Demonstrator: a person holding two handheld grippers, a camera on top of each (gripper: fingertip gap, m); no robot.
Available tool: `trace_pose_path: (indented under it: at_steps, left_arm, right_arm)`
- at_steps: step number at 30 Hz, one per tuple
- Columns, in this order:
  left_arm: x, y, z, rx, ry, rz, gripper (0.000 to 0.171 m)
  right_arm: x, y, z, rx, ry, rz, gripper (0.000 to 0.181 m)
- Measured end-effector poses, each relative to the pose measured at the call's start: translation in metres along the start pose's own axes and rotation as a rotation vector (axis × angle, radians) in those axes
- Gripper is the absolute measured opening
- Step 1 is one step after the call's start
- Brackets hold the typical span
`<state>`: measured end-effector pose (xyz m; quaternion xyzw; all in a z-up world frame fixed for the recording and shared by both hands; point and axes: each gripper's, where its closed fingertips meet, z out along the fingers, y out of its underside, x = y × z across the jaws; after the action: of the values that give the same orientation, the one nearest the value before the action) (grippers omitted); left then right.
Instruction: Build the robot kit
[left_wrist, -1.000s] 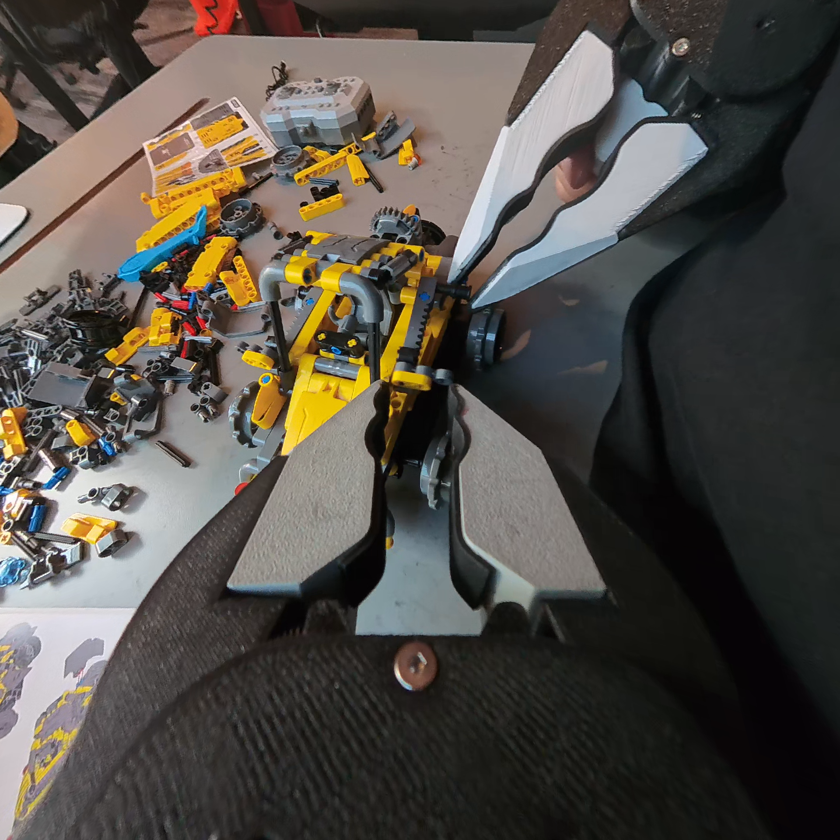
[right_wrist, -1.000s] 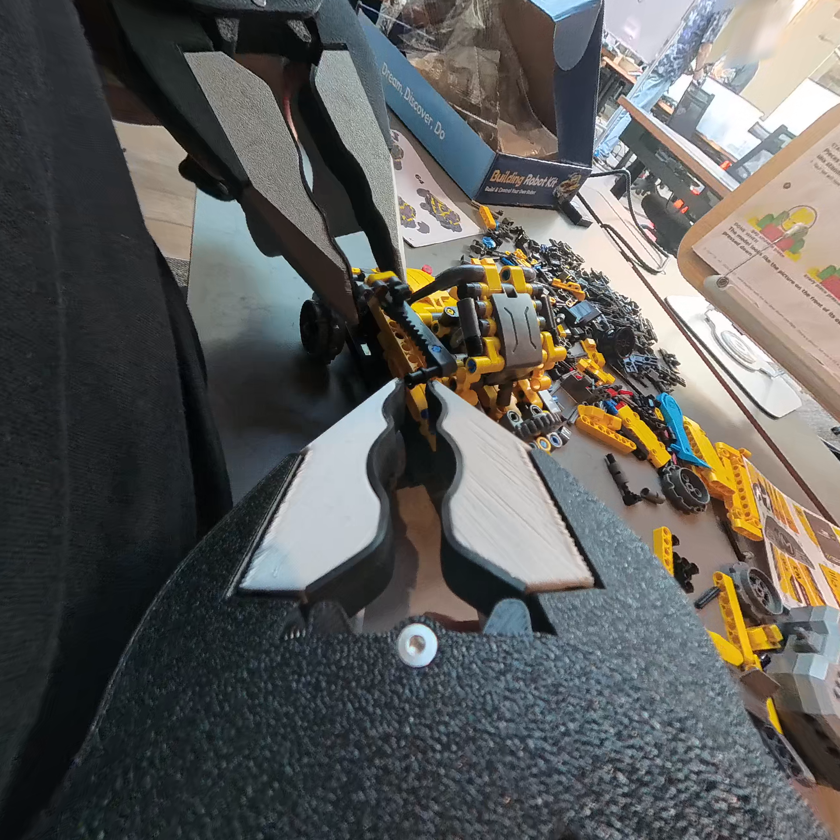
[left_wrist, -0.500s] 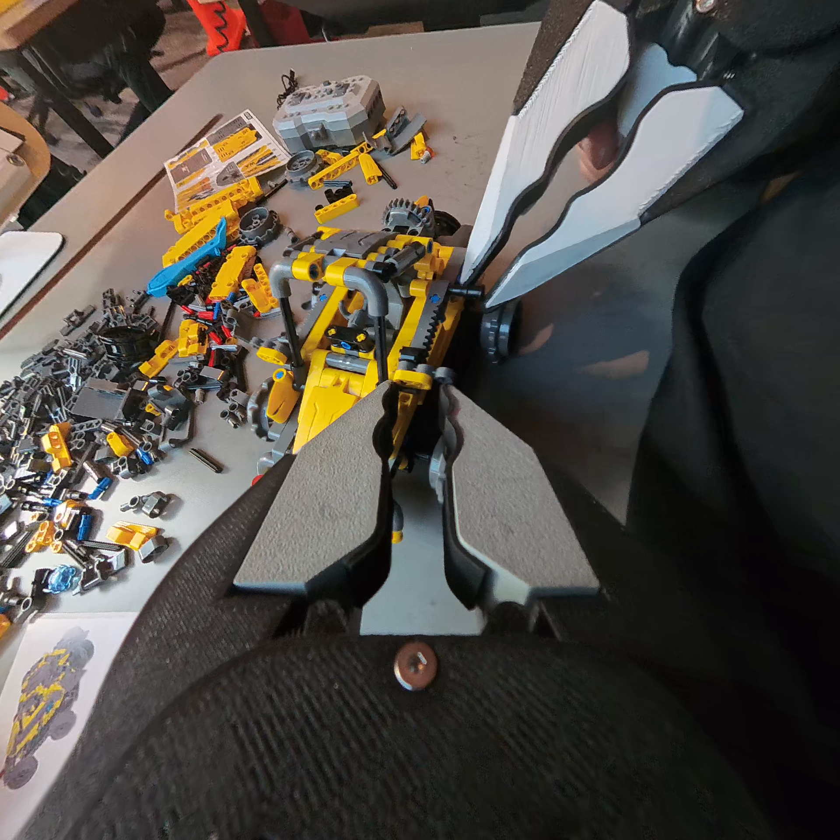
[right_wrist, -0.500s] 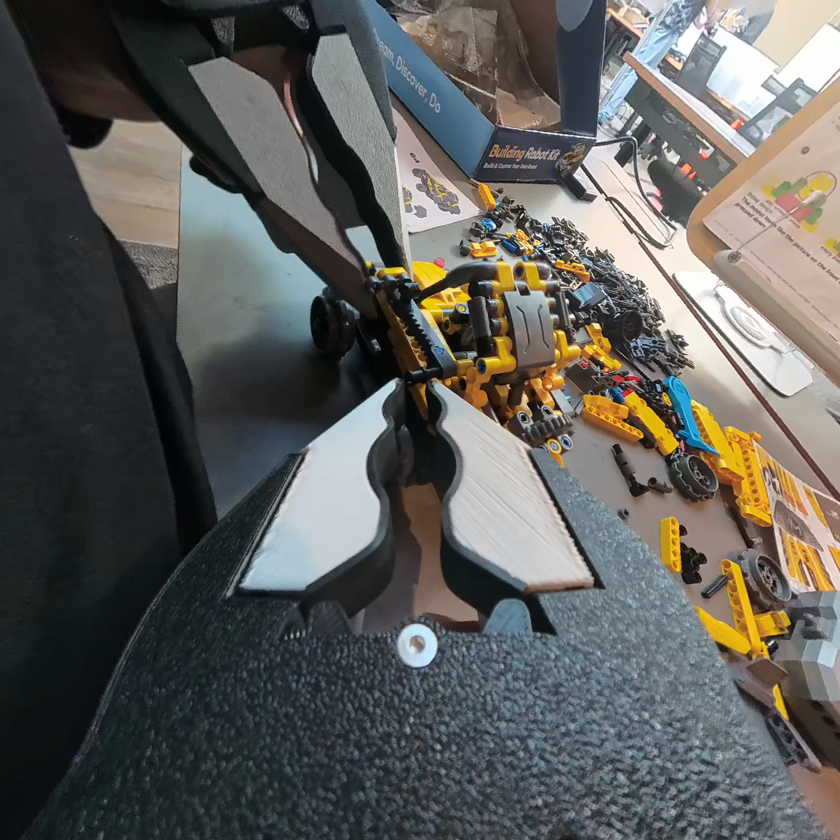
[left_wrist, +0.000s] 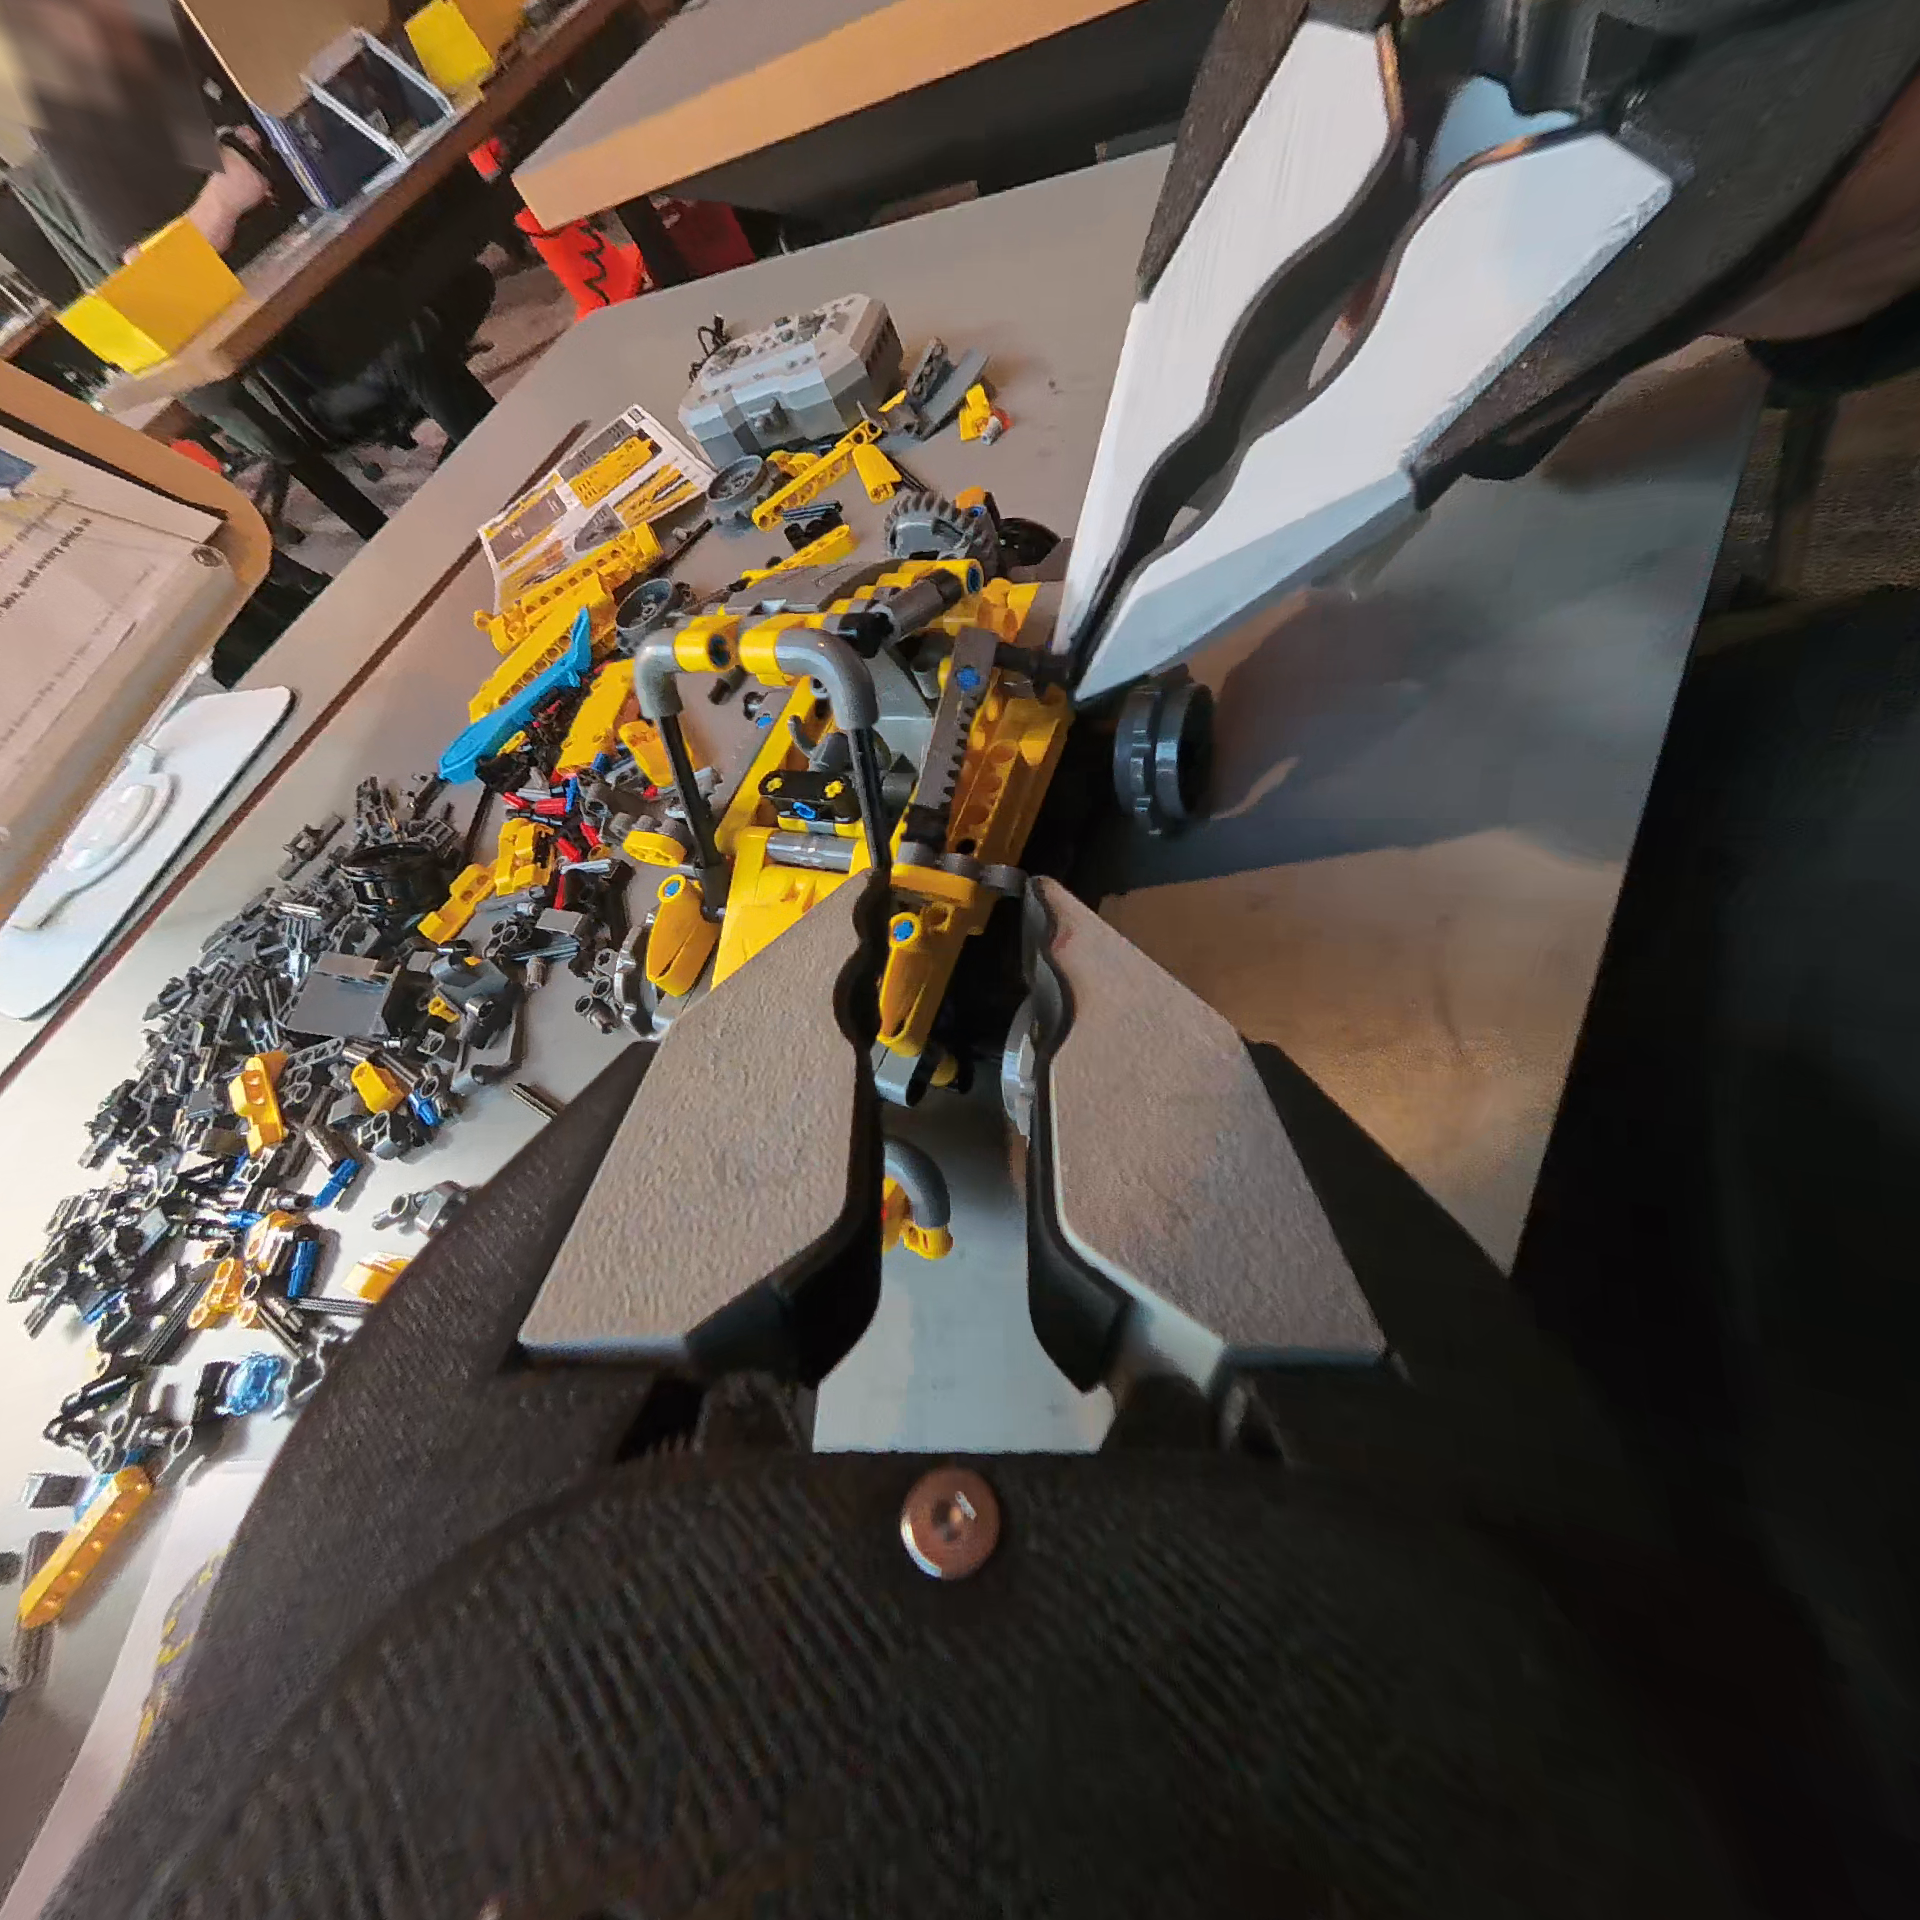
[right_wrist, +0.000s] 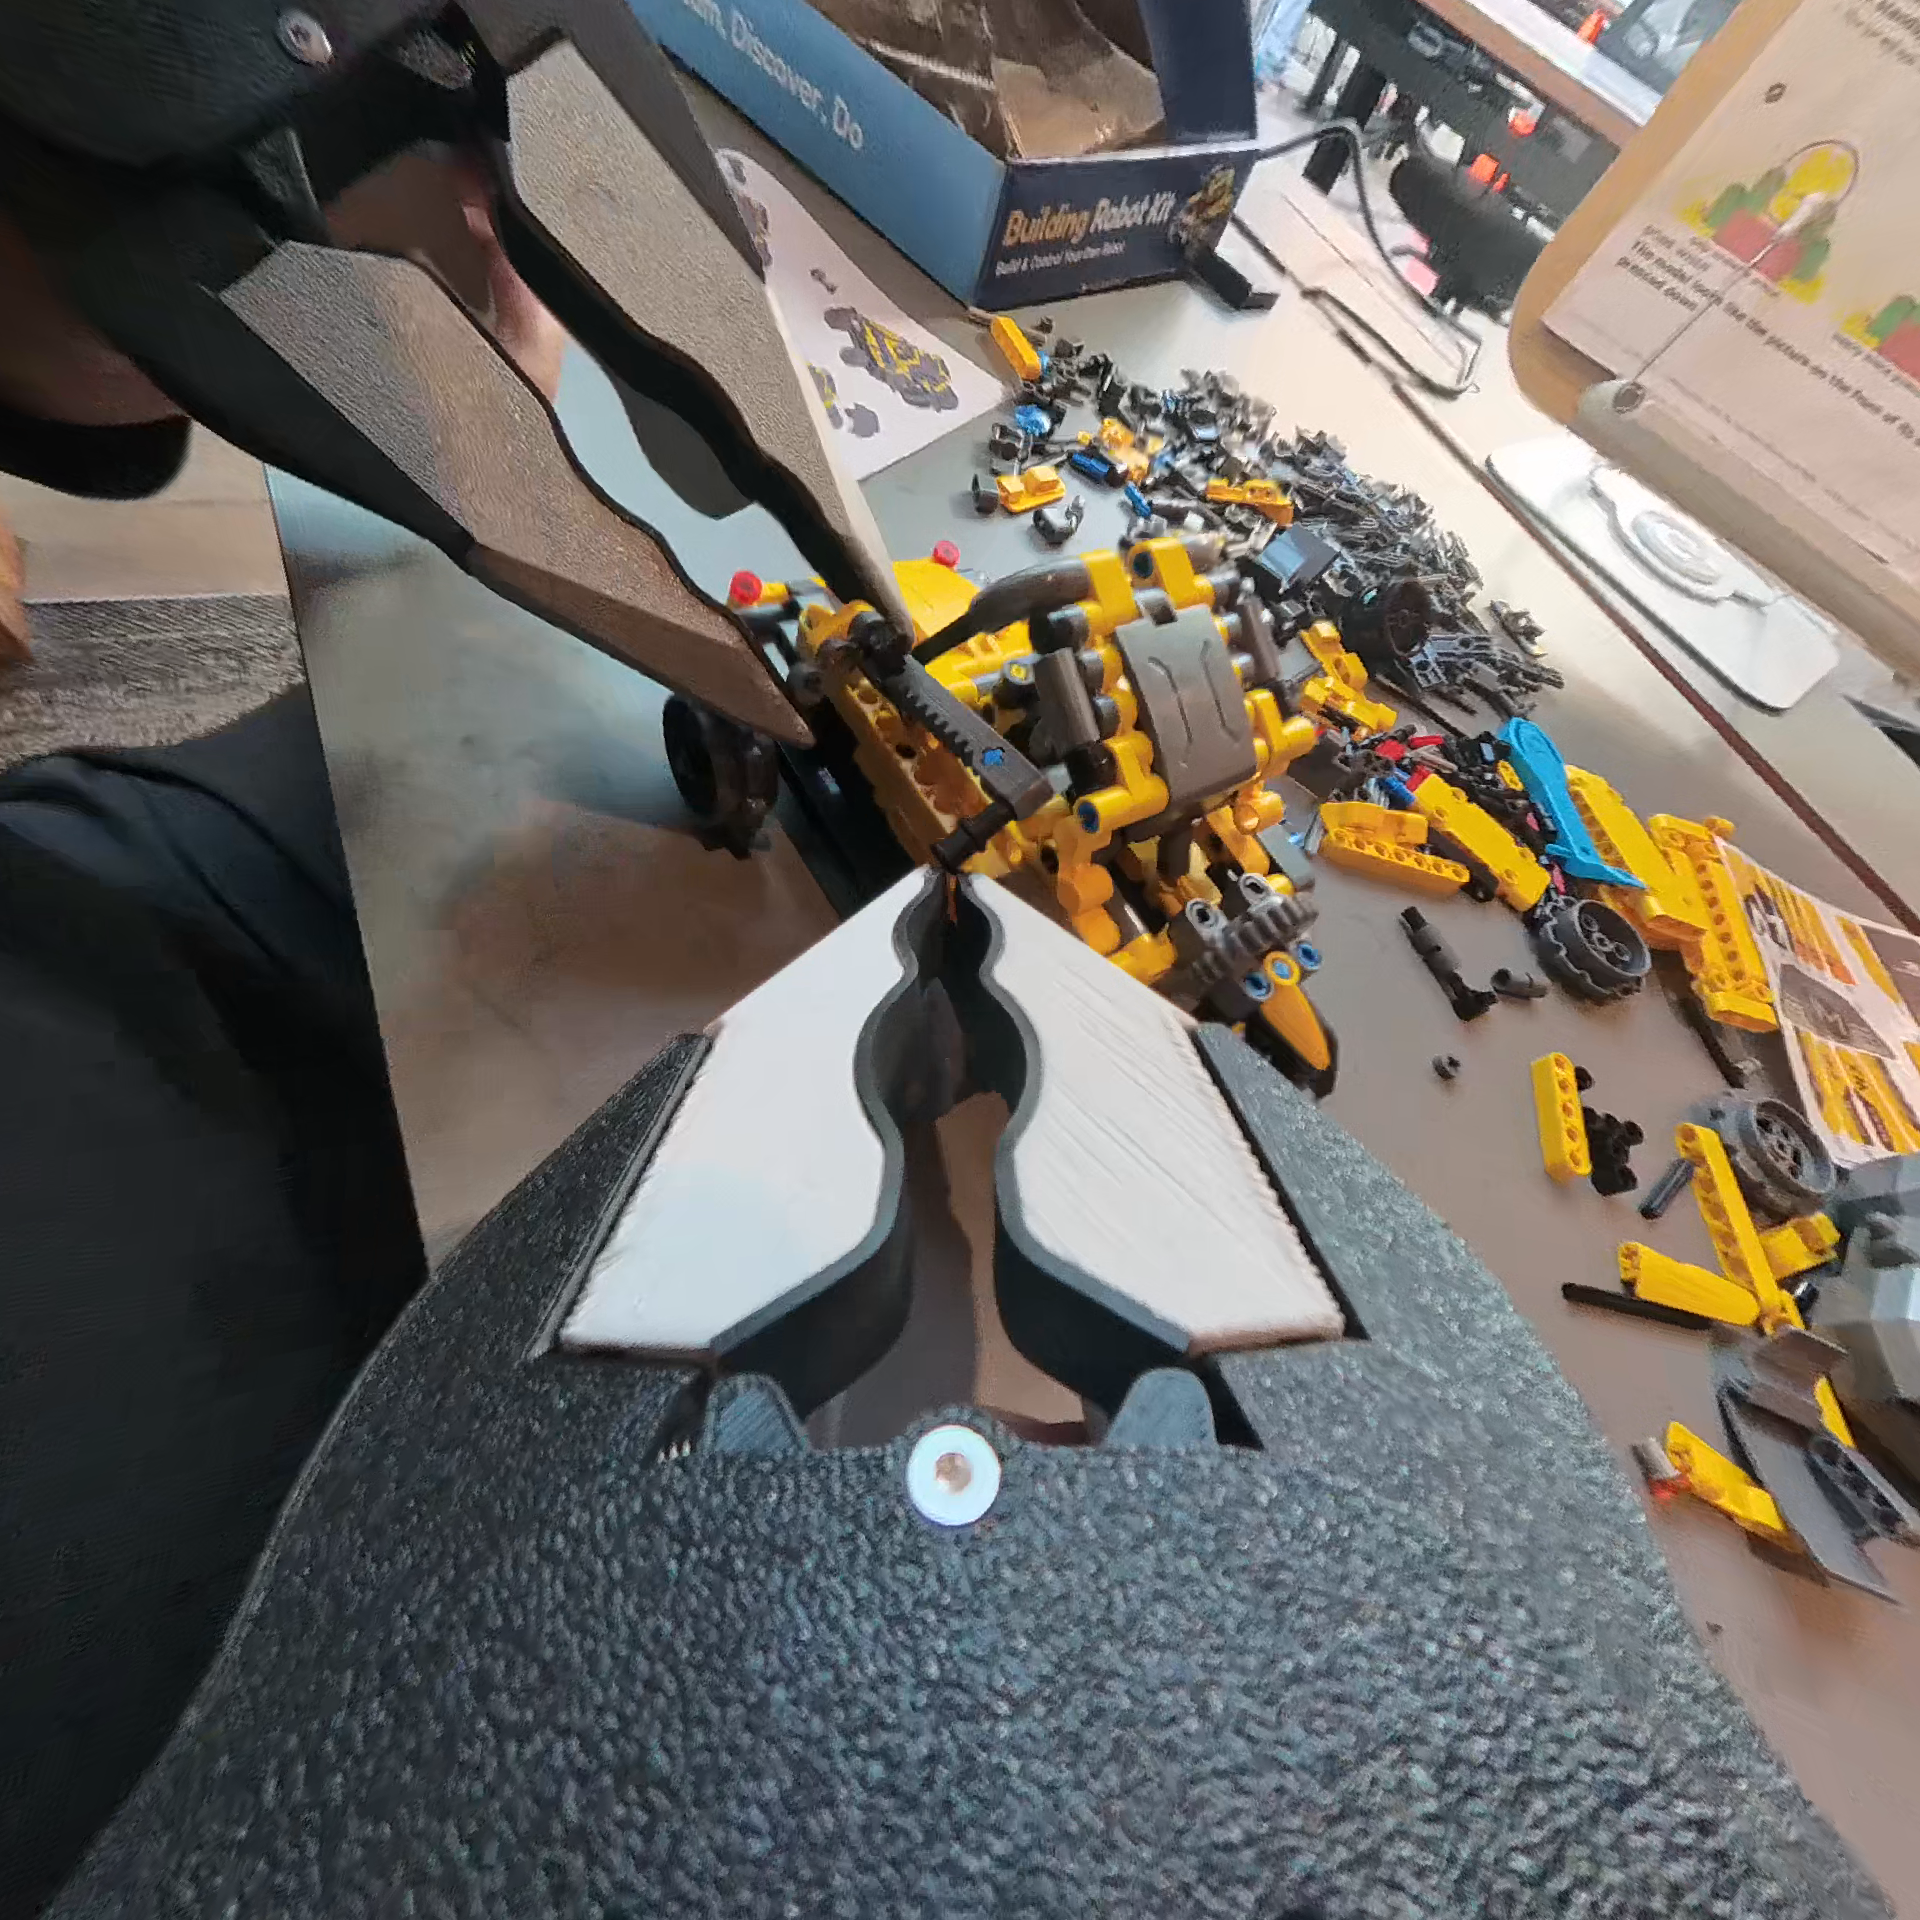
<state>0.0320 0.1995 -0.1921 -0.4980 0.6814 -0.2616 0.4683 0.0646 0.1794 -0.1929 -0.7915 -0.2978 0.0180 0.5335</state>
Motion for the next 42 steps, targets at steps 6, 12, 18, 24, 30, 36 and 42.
trace_pose_path:
  at_steps: [6,12,18,24,30,36,42]
  left_arm:
    - [0.003,0.002,-0.003,-0.013,0.009,-0.006,0.023]
    - [0.004,0.002,-0.003,-0.075,0.099,-0.014,0.022]
    - [0.006,-0.001,-0.003,-0.065,0.17,-0.07,0.022]
    - [0.01,0.001,-0.007,-0.09,0.218,-0.085,0.022]
    - [0.007,-0.001,-0.009,-0.152,0.253,-0.042,0.022]
    - [0.004,0.0,-0.007,-0.182,0.283,-0.019,0.022]
    - [-0.002,0.0,-0.004,-0.16,0.272,-0.023,0.022]
  right_arm:
    - [-0.011,0.001,0.001,-0.046,0.018,-0.042,0.007]
    - [-0.01,-0.009,-0.004,-0.139,0.137,-0.304,0.019]
    - [-0.011,-0.001,-0.003,-0.236,0.168,-0.332,0.022]
    - [-0.016,-0.015,-0.018,-0.213,0.135,-0.258,0.023]
    - [-0.006,-0.034,-0.003,-0.279,0.201,-0.48,0.022]
    - [0.006,-0.021,0.014,-0.373,0.242,-0.661,0.013]
    - [0.009,-0.014,0.022,-0.357,0.248,-0.635,0.012]
